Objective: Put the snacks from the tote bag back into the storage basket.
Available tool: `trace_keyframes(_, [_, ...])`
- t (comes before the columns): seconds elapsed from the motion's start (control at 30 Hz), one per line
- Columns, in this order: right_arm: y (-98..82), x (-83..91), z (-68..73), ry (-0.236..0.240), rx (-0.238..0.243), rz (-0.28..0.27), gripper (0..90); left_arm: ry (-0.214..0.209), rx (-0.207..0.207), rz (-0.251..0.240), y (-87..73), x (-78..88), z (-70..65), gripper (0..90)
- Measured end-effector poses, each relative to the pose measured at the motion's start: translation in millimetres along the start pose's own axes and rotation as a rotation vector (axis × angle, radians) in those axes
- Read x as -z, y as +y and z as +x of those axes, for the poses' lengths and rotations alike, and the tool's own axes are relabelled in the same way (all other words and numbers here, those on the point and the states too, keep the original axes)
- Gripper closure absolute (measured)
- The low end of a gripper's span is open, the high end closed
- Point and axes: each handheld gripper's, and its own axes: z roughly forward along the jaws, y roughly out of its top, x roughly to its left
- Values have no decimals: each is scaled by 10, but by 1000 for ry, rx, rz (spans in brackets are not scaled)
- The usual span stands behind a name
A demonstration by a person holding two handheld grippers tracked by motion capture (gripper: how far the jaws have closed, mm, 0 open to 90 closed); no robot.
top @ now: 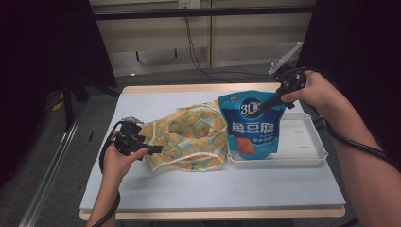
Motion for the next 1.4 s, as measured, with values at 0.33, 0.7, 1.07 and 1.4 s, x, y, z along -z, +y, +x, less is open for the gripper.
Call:
trace_keyframes(0.33, [-59,9,-20,1,-2,3,895,0,-14,3,7,6,-1,70])
trace_keyframes(0.7, [-115,31,-27,3,-4,3,894,5,-10,-6,13,12,-21,69])
trace_keyframes(1.07, [-196,51,-47,-2,-10,-6,889,-9,-14,-4,27,11,-21,69])
trace_keyframes(1.4, [-294,72,-86,-4,-23,-14,883,-15,-11,0,25,7,-15,69])
